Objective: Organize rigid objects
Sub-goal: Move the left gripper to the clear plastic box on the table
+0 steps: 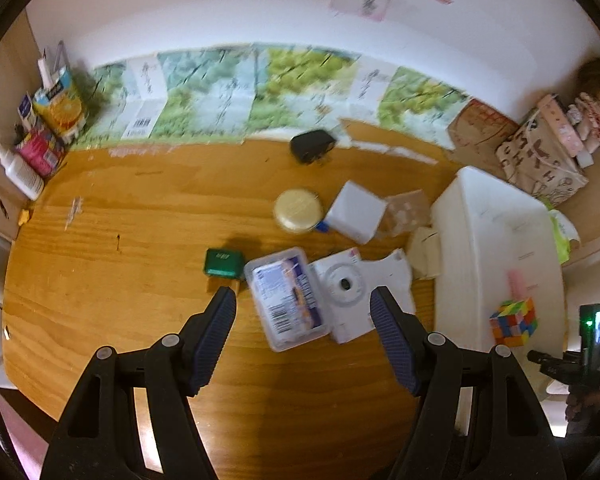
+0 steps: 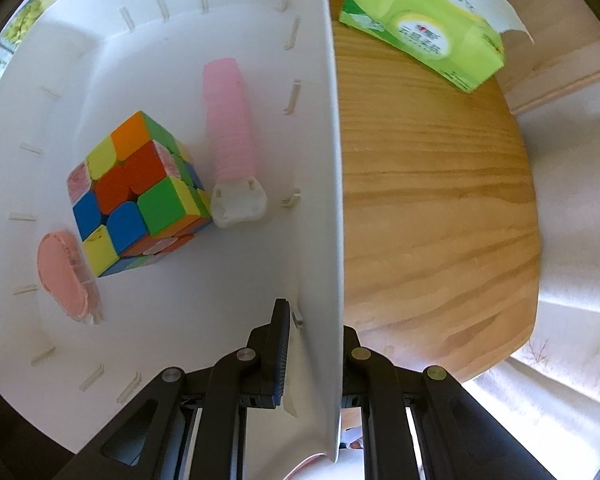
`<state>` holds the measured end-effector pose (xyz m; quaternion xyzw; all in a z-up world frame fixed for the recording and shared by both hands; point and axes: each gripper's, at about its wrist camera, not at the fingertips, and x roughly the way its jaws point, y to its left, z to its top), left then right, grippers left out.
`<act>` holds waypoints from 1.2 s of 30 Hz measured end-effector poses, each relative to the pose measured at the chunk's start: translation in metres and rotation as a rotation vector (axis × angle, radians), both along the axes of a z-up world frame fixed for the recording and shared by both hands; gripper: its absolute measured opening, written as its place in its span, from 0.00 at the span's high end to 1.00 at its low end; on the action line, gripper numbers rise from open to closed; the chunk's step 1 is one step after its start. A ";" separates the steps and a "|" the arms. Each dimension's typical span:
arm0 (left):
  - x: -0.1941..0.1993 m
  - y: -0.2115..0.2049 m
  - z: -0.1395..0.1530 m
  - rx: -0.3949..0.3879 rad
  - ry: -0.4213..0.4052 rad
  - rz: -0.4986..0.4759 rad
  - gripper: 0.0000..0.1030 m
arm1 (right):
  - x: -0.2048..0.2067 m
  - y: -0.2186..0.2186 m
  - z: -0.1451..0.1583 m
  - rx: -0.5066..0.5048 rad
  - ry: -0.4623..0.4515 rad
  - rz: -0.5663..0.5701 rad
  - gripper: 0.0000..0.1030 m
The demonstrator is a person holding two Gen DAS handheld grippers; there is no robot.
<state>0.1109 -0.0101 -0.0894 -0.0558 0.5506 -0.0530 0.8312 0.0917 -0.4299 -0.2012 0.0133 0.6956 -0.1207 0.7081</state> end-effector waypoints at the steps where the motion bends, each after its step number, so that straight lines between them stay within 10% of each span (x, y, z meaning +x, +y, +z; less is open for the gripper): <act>1: 0.001 0.002 -0.003 -0.003 0.009 0.003 0.29 | 0.000 0.000 0.001 -0.003 -0.002 -0.010 0.87; 21: 0.034 0.035 -0.099 -0.218 0.417 0.150 0.28 | -0.006 -0.001 -0.004 -0.013 -0.005 -0.112 0.85; 36: 0.054 0.006 -0.112 -0.179 0.489 0.114 0.28 | -0.001 -0.006 -0.005 -0.004 0.010 -0.134 0.85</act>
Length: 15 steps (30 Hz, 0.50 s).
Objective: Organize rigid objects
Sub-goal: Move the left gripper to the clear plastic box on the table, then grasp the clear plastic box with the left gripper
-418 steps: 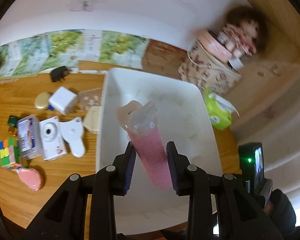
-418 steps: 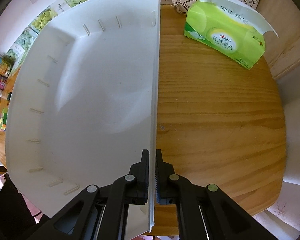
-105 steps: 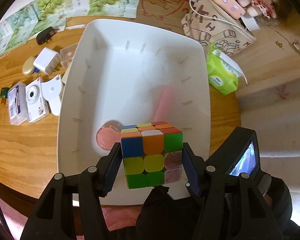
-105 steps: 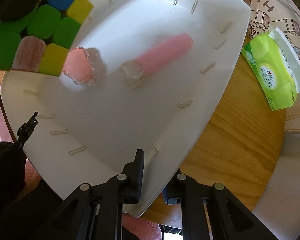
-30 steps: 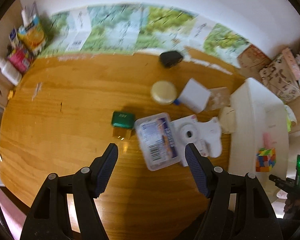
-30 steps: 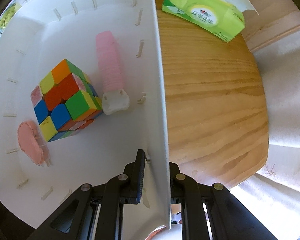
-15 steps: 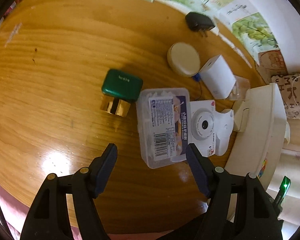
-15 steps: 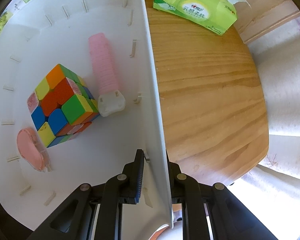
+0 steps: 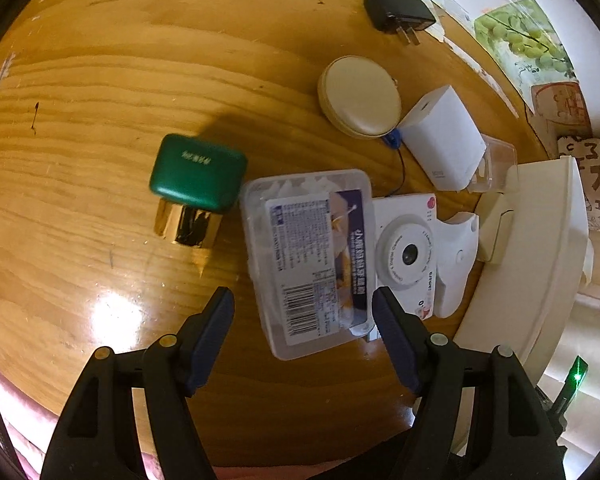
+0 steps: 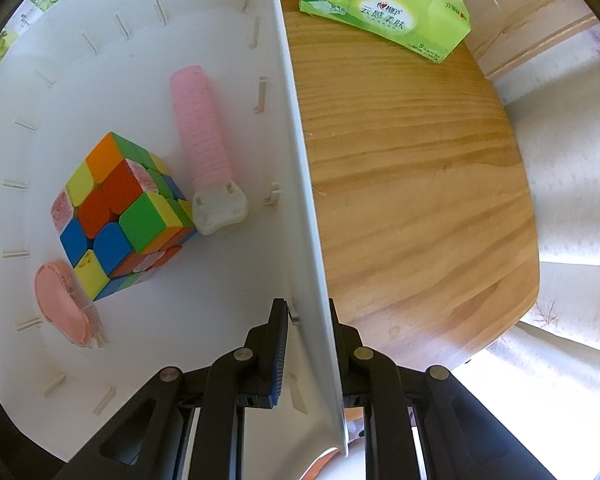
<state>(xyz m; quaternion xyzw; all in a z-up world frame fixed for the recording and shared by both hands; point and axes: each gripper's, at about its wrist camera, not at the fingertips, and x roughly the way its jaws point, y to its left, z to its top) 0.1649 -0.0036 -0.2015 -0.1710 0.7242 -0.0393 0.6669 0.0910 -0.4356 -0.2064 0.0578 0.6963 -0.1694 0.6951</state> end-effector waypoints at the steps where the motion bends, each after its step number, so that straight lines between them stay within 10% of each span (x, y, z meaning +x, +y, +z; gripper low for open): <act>1: 0.001 -0.001 -0.001 0.003 0.001 -0.003 0.28 | 0.000 0.000 0.000 0.000 0.000 0.000 0.85; 15: 0.018 -0.012 -0.013 0.032 0.037 0.005 0.28 | 0.001 0.000 -0.001 0.005 0.010 0.004 0.85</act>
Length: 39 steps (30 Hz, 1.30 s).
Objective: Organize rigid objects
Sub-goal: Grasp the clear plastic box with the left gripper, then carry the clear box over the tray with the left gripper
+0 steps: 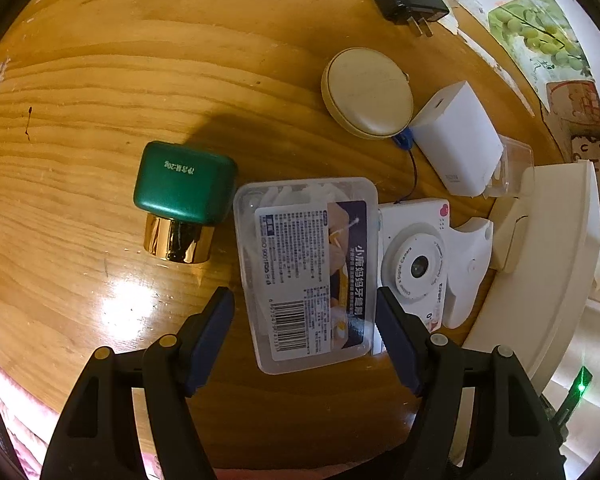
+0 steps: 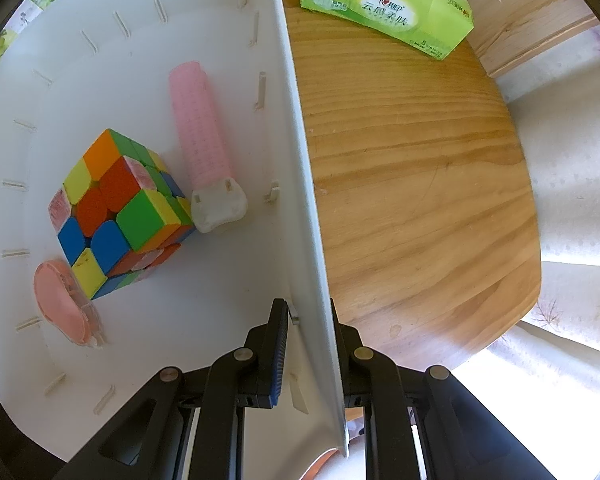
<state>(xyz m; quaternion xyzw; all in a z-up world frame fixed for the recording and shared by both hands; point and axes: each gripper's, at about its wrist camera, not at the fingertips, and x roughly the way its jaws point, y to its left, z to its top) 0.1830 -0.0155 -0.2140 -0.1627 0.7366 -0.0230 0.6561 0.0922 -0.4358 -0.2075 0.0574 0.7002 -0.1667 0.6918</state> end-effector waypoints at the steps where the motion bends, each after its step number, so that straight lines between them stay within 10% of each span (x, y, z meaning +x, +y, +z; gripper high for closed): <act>1: 0.001 -0.001 -0.001 -0.003 0.000 0.000 0.29 | 0.000 0.000 0.000 -0.001 0.001 0.001 0.85; 39: -0.055 0.008 0.056 -0.083 -0.119 0.058 0.35 | 0.000 0.005 -0.001 0.036 -0.005 0.107 0.85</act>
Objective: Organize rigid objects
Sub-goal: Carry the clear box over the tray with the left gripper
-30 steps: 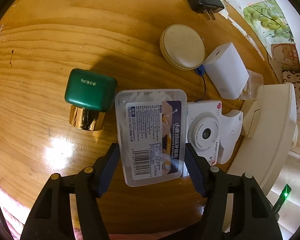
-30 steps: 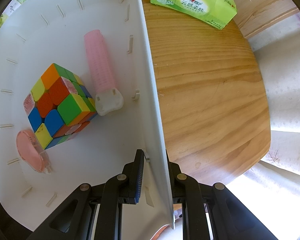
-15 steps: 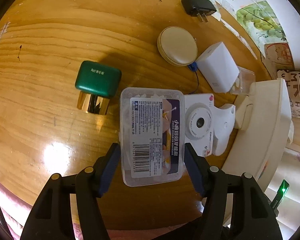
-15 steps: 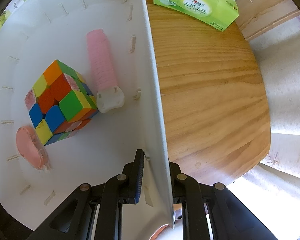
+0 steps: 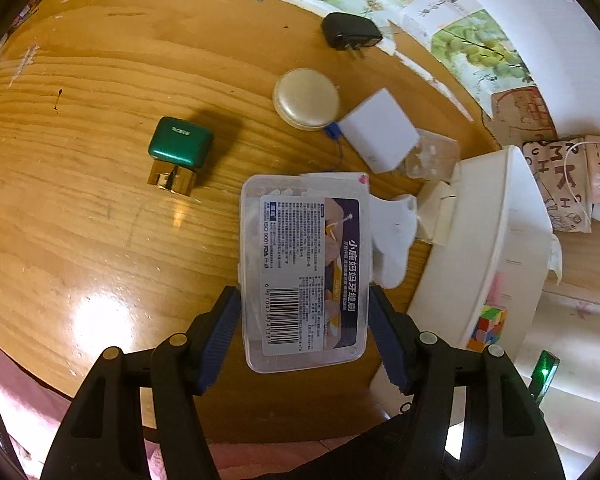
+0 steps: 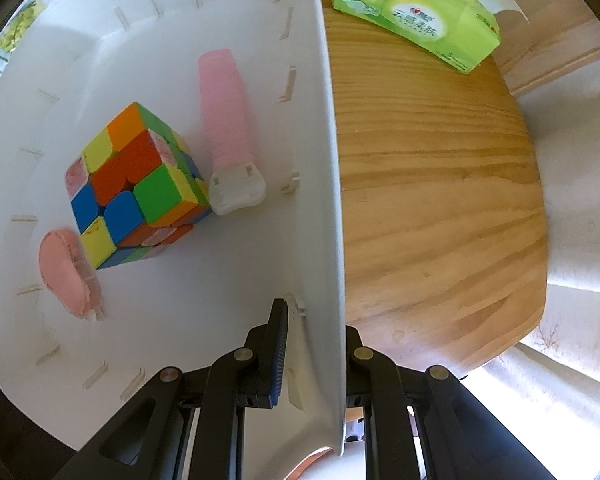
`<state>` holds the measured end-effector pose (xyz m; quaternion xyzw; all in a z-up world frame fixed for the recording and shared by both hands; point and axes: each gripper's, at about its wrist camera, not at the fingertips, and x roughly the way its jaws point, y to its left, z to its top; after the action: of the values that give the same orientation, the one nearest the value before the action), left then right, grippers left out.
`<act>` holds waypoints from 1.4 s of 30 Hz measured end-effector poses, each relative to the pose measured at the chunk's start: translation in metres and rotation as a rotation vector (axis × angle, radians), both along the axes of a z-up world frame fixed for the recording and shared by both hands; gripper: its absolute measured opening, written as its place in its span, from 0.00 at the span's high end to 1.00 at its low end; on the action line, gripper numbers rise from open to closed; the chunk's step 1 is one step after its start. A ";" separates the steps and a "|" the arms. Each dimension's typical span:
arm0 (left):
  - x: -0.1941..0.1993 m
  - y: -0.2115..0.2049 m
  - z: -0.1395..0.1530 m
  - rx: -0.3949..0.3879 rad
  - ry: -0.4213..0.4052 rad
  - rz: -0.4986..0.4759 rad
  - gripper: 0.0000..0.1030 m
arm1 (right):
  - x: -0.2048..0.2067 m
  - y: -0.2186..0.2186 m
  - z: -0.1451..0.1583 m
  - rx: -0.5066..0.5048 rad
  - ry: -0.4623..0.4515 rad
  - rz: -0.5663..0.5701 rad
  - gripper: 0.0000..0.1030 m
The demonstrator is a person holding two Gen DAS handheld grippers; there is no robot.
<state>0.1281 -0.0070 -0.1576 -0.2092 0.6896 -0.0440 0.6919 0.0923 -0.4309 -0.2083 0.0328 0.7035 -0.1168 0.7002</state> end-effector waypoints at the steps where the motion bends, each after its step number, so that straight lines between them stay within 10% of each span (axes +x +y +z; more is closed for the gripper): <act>1: -0.001 -0.003 0.003 0.001 -0.003 0.002 0.35 | 0.000 0.000 0.000 0.002 0.001 0.007 0.85; 19: -0.026 -0.084 0.068 -0.023 -0.173 -0.040 0.35 | 0.003 -0.002 -0.012 0.064 0.017 0.157 0.85; 42: -0.066 -0.196 0.068 -0.064 -0.217 -0.099 0.35 | -0.008 0.028 -0.023 0.116 -0.028 0.472 0.88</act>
<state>0.0617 -0.2030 -0.0901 -0.1909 0.6182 -0.1225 0.7526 0.0847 -0.4034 -0.2315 -0.0906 0.6874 0.0909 0.7148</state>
